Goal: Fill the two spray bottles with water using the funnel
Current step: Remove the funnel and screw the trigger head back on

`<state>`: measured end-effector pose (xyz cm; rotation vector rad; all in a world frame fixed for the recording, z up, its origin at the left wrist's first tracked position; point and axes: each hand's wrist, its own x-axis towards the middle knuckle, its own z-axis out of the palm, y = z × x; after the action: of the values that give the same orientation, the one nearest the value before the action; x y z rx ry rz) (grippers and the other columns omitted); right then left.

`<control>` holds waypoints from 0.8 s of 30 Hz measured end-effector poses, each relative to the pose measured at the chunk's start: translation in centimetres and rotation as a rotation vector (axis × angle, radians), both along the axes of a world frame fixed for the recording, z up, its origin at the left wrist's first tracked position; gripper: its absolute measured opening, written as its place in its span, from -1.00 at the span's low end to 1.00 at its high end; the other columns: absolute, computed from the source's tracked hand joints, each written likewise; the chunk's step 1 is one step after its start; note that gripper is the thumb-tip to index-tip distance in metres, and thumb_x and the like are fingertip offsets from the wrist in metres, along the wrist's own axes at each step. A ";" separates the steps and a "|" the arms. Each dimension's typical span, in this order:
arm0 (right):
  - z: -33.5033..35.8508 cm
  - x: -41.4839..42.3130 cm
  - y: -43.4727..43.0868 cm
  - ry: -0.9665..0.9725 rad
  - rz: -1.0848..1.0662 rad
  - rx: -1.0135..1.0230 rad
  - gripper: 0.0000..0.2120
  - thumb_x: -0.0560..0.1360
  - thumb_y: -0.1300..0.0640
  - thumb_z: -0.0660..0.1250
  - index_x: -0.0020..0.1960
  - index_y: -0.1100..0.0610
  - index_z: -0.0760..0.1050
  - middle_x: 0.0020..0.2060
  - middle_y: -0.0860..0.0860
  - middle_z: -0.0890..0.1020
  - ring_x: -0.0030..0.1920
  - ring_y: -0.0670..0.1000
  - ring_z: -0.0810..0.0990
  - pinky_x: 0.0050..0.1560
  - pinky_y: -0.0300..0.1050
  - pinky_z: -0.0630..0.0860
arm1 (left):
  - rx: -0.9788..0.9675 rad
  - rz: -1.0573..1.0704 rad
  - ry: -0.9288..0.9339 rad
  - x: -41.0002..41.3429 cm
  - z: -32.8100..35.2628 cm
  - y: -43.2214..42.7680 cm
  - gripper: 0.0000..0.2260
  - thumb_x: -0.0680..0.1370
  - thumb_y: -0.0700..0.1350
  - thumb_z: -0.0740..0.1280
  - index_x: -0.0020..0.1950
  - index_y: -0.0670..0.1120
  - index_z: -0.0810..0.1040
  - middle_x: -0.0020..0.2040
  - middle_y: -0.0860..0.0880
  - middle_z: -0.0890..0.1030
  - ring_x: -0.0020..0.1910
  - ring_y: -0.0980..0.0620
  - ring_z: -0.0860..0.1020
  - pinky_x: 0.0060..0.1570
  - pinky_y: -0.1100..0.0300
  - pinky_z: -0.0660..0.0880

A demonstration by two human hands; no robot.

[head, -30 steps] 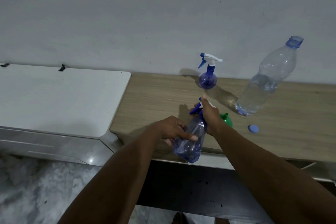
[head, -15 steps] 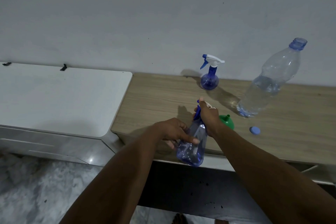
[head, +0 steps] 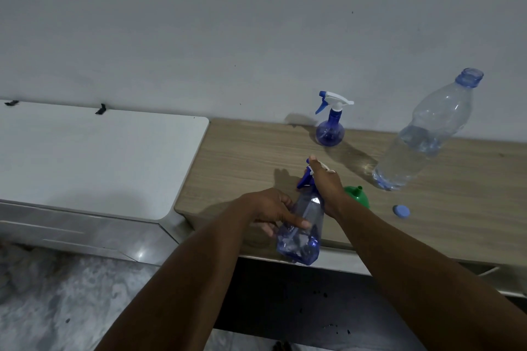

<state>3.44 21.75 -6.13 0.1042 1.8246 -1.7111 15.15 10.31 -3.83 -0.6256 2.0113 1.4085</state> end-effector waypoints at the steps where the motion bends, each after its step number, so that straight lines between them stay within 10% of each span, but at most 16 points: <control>1: 0.3 -0.2 0.0 0.004 0.019 -0.002 -0.62 0.56 -0.15 0.31 0.12 0.17 0.54 -0.17 0.18 0.67 -0.25 0.11 0.65 -0.18 -0.04 0.60 | -0.008 0.006 0.012 -0.1 0.1 -0.1 -0.49 0.33 0.08 0.62 0.19 -0.07 0.59 0.04 -0.09 0.69 0.00 -0.07 0.69 0.04 -0.01 0.65; 12: 9.4 -6.3 -1.7 0.790 0.367 0.267 -0.71 0.52 -0.04 0.38 -0.09 0.21 0.61 -0.26 0.14 0.66 -0.23 0.18 0.64 -0.14 0.13 0.59 | -0.359 0.246 0.435 -4.2 1.0 -2.8 -0.36 0.26 0.11 0.65 0.23 -0.07 0.50 0.10 -0.02 0.62 0.06 -0.02 0.60 0.12 0.04 0.56; 17: 14.3 -8.6 -3.4 1.104 0.495 0.328 -0.80 0.52 0.00 0.40 -0.06 0.13 0.66 -0.23 0.00 0.66 -0.22 0.02 0.59 -0.21 -0.15 0.43 | -0.547 0.387 0.626 -6.8 3.2 -3.5 -0.54 0.37 0.11 0.58 0.15 -0.10 0.60 0.00 -0.04 0.67 -0.03 -0.04 0.62 -0.06 0.17 0.48; 24: 18.1 -12.4 -7.0 1.244 0.587 0.342 -0.79 0.52 0.03 0.40 0.06 0.13 0.66 -0.10 0.07 0.68 -0.11 0.07 0.61 -0.05 0.02 0.54 | -0.681 0.534 0.663 -11.3 5.9 -5.6 -0.54 0.47 0.07 0.49 0.25 -0.13 0.51 -0.08 -0.07 0.66 -0.15 0.01 0.57 -0.11 0.23 0.39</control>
<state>-8.93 14.77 11.95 -1.4906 2.5480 -1.0040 3.86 4.67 2.10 -1.1637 3.0748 1.2915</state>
